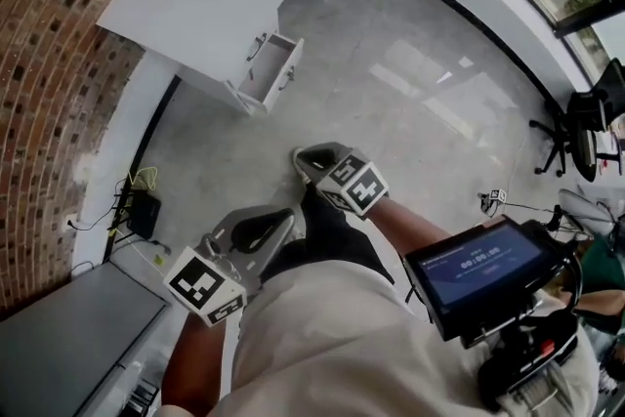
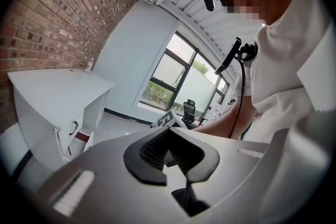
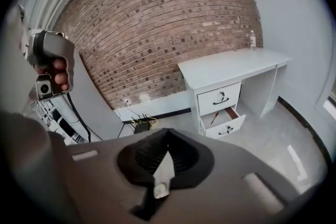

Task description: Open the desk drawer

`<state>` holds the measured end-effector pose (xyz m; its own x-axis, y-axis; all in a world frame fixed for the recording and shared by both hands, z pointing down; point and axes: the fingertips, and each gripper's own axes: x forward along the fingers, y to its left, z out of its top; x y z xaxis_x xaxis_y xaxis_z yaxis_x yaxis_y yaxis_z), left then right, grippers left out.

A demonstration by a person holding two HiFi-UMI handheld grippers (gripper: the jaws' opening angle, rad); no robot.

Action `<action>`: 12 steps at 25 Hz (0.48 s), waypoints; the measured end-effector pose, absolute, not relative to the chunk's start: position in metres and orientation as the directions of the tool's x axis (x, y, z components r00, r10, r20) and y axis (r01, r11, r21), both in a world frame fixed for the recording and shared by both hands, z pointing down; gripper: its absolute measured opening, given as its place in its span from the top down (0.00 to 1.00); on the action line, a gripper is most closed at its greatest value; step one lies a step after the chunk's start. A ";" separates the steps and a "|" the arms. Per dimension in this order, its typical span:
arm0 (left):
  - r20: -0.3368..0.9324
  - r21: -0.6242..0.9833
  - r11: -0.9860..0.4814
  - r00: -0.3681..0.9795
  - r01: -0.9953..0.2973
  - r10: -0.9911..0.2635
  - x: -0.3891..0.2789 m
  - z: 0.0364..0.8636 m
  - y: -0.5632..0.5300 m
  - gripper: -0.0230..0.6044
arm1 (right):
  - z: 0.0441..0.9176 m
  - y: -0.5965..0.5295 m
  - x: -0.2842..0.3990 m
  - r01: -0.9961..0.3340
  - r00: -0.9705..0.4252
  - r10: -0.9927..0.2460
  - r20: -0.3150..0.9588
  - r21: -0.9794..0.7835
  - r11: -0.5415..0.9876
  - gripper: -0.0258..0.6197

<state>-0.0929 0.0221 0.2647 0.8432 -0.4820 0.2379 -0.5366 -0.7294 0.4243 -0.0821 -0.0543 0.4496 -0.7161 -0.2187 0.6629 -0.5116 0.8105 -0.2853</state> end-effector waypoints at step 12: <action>0.232 0.395 -0.729 0.829 -0.559 -0.510 -0.083 0.233 0.064 0.95 | 0.371 0.000 -0.084 -0.397 -0.729 -0.220 0.648 -0.138 0.907 0.96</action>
<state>-0.0831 0.0635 0.2326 0.8287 -0.5096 0.2315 -0.5588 -0.7291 0.3952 -0.0839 -0.0001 0.3710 -0.7293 -0.2204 0.6477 -0.3969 0.9074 -0.1382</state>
